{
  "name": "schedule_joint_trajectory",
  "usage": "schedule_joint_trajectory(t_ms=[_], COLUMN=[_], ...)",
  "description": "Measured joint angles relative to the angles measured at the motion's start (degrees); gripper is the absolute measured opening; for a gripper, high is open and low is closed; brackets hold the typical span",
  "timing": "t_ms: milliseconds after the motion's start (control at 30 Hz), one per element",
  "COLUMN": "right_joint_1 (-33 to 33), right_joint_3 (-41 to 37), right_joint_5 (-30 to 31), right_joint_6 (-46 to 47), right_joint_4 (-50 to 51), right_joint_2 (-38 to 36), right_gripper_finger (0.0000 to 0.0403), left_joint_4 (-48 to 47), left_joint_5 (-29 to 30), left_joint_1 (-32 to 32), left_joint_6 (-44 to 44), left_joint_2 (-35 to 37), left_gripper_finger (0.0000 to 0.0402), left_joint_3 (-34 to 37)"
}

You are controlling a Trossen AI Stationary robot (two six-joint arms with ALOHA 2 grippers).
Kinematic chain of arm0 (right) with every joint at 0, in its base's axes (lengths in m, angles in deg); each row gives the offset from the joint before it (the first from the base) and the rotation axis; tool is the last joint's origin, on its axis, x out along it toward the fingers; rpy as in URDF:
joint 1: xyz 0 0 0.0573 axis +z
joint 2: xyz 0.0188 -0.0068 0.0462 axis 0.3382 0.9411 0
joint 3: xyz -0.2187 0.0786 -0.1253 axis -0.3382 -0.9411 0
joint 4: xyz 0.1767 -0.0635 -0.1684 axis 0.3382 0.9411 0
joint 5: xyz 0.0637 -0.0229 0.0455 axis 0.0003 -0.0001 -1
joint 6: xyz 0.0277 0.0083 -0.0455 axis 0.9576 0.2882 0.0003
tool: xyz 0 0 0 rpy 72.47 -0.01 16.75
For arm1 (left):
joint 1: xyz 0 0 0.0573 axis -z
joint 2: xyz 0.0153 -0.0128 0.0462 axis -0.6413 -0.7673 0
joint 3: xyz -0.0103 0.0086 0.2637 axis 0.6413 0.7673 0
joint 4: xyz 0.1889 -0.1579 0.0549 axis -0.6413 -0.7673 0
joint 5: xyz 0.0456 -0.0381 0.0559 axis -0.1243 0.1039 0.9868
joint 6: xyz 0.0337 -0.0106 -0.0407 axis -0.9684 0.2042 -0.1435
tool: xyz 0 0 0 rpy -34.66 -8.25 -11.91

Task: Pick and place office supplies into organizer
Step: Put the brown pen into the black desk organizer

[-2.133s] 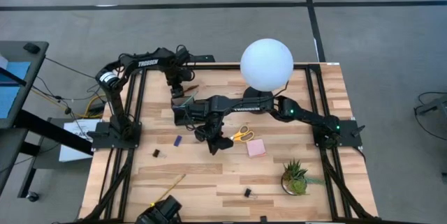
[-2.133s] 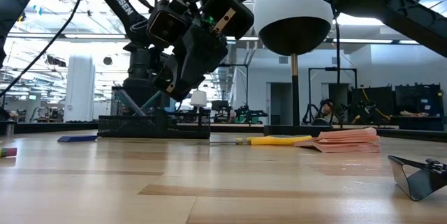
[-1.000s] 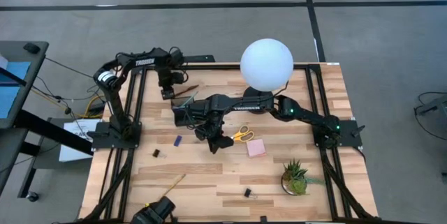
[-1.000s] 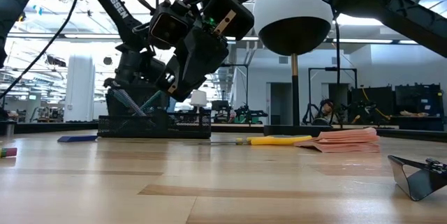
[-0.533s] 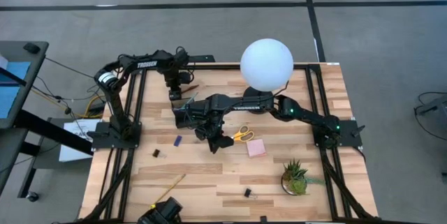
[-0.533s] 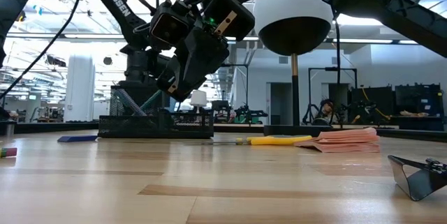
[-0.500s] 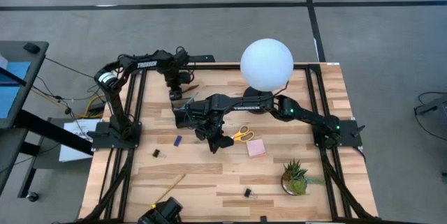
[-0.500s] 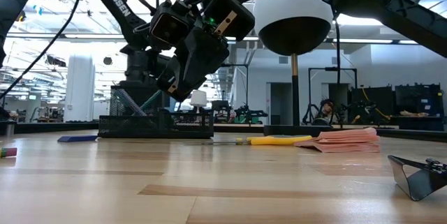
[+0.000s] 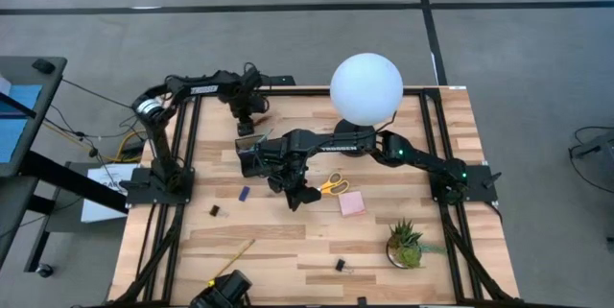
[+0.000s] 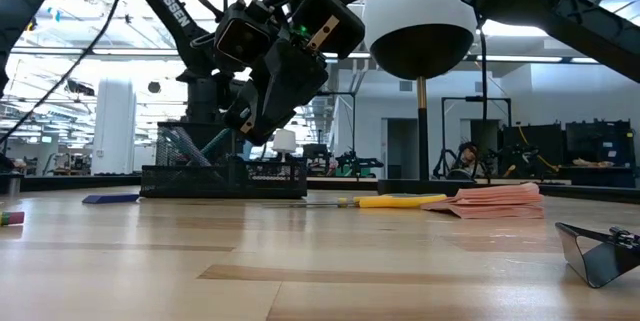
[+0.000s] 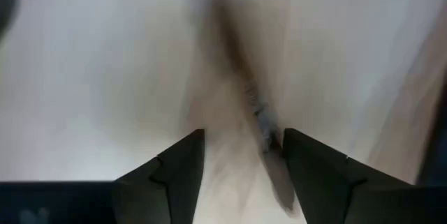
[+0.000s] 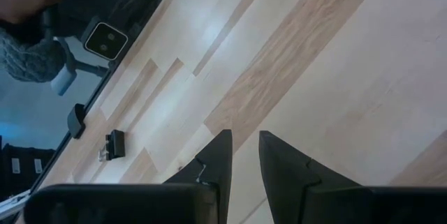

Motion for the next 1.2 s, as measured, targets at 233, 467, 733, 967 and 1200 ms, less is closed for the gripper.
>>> schedule_joint_trajectory(t_ms=[233, 467, 733, 967, 1200], right_joint_1=[0.11, 0.15, 0.15, 0.15, 0.15], right_joint_3=[0.0, -0.01, 0.0, 0.0, 0.0], right_joint_5=[0.0, 0.01, 0.02, 0.0, 0.0], right_joint_6=[0.0, -0.37, -0.6, -2.01, -1.99], right_joint_4=[0.29, 0.61, 1.22, 1.54, 1.53], right_joint_2=[0.0, 0.0, 0.0, 0.0, 0.0], right_gripper_finger=[0.0066, 0.0066, 0.0066, 0.0066, 0.0066], left_joint_4=[3.85, 2.61, 0.7, -1.72, -1.96], left_joint_5=[1.35, 2.66, 4.36, 7.09, 8.26], left_joint_1=[0.0, 0.02, 0.09, 1.93, 3.34], left_joint_6=[1.34, 5.47, 7.08, 9.92, 13.74], left_joint_2=[0.52, 0.51, 0.46, 0.49, 0.55], left_gripper_finger=[0.019, 0.019, 0.0158, 0.0052, 0.002], left_joint_3=[2.63, 2.97, 2.97, 2.94, 2.94])
